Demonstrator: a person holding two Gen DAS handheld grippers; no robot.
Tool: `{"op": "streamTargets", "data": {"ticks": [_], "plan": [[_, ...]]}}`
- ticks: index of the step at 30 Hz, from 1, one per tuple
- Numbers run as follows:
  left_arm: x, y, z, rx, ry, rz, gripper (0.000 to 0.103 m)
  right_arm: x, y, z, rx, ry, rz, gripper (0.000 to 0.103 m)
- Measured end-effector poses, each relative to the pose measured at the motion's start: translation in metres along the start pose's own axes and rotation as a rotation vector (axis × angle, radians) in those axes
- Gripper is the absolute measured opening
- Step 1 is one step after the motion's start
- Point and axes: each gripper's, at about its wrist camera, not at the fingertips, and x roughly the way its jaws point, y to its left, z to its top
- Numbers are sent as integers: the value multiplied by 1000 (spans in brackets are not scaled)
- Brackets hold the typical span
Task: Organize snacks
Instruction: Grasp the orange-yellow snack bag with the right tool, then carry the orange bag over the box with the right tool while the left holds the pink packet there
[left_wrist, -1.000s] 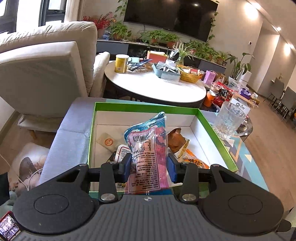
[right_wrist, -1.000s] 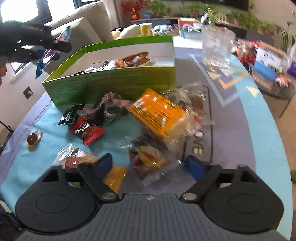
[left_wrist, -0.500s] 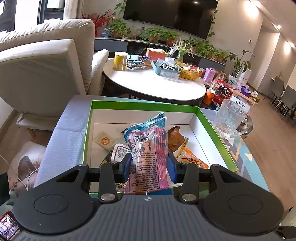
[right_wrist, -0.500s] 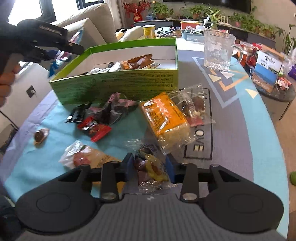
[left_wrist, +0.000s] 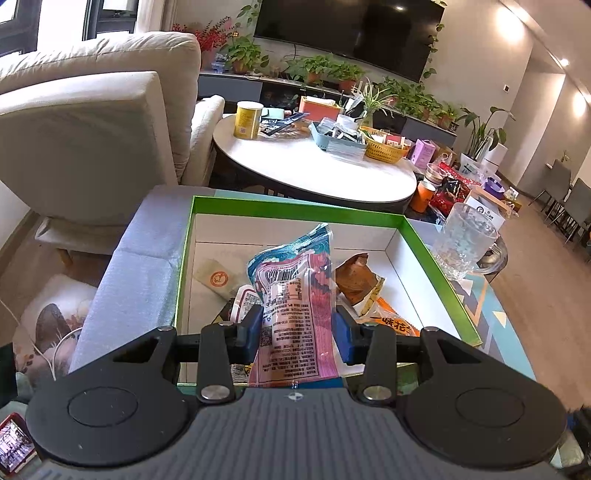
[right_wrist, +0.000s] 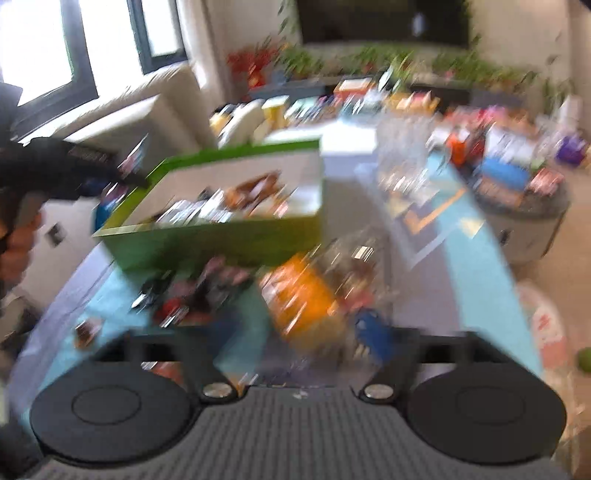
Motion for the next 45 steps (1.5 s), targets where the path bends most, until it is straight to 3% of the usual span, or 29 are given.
{"op": "streamTargets", "data": {"ticks": [2,4,10,12,13,25,36,45], "plan": [[0,-1,0,4,2,0,38,11,6,4,-67,-13,-32,77],[0,0,0,2,4,2,38,26,8,9,-112,21,8,77],[3,1,1,-1,7,11,38,58,11,5,-104,119,20,76],[6,-1,1,-1,12,7,38,63,8,4,-91,156,12,49],[6,-2,0,2,15,3,38,63,7,3,-81,168,20,48],[6,-3,5,0,-3,-4,38,-1,11,31,-21,-30,51,48],[2,1,40,4,-103,-5,40,27,33,92,-42,-157,79,48],[35,2,45,29,-42,-4,40,54,34,108,-24,-140,94,48]]}}
